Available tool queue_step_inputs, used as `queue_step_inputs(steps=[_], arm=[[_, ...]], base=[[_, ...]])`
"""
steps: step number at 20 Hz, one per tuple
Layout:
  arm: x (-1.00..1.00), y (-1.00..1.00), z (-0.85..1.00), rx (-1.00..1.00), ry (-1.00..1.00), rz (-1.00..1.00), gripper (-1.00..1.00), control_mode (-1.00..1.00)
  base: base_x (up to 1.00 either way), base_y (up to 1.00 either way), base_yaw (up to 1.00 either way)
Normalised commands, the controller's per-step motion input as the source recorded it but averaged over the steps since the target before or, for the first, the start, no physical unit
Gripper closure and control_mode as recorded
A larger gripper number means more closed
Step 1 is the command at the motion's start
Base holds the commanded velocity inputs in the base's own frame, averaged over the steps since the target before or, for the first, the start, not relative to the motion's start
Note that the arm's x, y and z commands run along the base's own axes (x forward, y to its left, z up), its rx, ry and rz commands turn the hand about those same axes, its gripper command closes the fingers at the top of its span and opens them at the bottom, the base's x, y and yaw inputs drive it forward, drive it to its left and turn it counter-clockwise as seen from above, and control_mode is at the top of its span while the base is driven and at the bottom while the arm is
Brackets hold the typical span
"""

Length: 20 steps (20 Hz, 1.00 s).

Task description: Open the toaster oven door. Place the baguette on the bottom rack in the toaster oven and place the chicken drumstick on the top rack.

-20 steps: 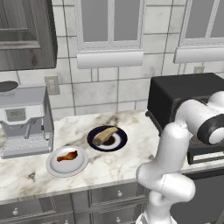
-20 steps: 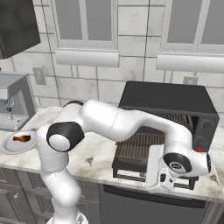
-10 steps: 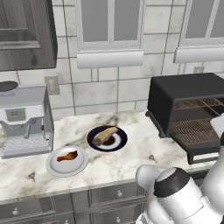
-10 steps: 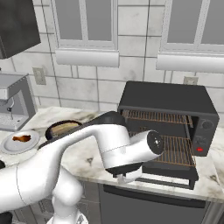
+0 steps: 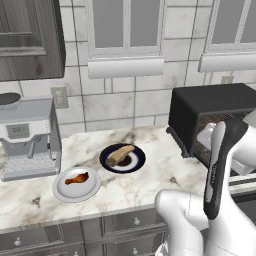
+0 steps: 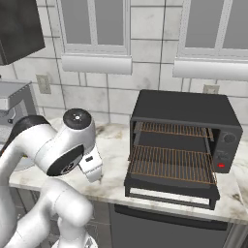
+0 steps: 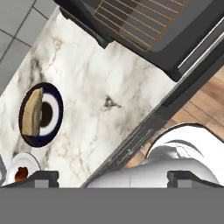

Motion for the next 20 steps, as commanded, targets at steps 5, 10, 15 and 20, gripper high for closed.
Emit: queue_step_inputs(steps=[5,10,15,20], arm=[[0.36,1.0,0.6,-0.18,0.0,0.06,-1.0,-1.0],[0.85,0.81,0.1,-0.12,0.04,0.0,-1.0,-1.0],[0.94,0.26,-0.43,0.01,0.18,0.0,-1.0,-1.0],[0.8,0.14,-0.72,0.03,0.19,-0.13,-1.0,-1.0]], base=[[0.0,0.0,0.0],[0.0,0.0,0.0],[0.0,0.0,0.0],[0.0,0.0,0.0]])
